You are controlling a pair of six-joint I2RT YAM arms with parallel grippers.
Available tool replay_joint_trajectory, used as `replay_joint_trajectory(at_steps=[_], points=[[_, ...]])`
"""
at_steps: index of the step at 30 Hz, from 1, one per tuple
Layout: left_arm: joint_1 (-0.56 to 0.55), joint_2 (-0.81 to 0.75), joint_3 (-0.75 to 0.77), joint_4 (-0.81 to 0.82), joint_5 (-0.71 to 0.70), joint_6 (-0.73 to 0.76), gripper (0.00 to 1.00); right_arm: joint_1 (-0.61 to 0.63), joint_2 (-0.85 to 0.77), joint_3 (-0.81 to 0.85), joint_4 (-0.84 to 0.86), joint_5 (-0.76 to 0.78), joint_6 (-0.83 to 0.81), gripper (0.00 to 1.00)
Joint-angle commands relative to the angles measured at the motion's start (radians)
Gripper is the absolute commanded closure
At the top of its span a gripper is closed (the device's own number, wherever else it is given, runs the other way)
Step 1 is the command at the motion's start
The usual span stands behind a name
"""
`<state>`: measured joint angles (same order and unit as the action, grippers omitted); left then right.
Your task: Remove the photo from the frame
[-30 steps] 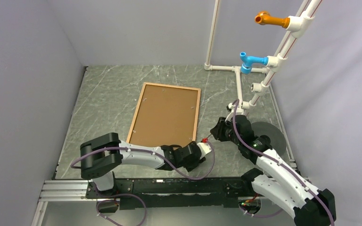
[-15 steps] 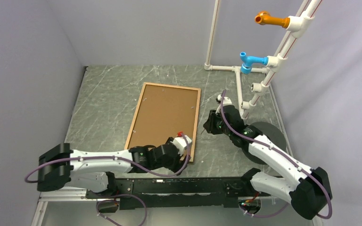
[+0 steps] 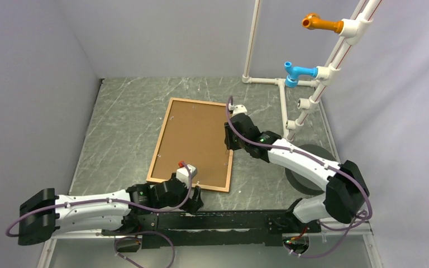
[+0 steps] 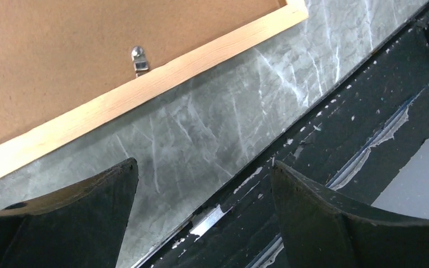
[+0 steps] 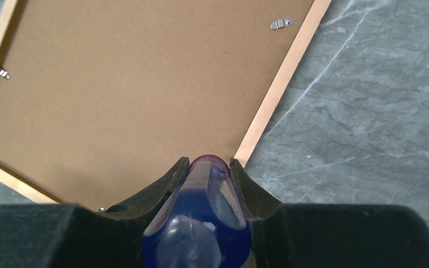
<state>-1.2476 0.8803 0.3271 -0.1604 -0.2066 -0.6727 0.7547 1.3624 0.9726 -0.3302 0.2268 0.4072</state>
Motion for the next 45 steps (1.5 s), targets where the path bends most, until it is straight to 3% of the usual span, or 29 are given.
replay_joint_trajectory(at_steps=[1,14,27,35,45], points=[[0.065,-0.018,-0.064,0.135,0.102,-0.083,0.08,0.02,0.04,0.062,-0.021,0.062,-0.022,1.0],[0.142,0.038,-0.079,0.197,0.167,-0.089,0.08,0.133,0.139,0.099,-0.119,0.185,-0.024,1.0],[0.152,0.105,-0.036,0.2,0.174,-0.077,0.08,0.182,0.081,0.014,-0.145,0.201,0.017,1.0],[0.152,0.13,-0.021,0.201,0.185,-0.079,0.08,0.191,0.037,-0.038,-0.119,0.15,0.049,1.0],[0.152,0.142,-0.014,0.2,0.196,-0.086,0.08,0.195,-0.009,-0.114,0.031,0.008,0.096,1.0]])
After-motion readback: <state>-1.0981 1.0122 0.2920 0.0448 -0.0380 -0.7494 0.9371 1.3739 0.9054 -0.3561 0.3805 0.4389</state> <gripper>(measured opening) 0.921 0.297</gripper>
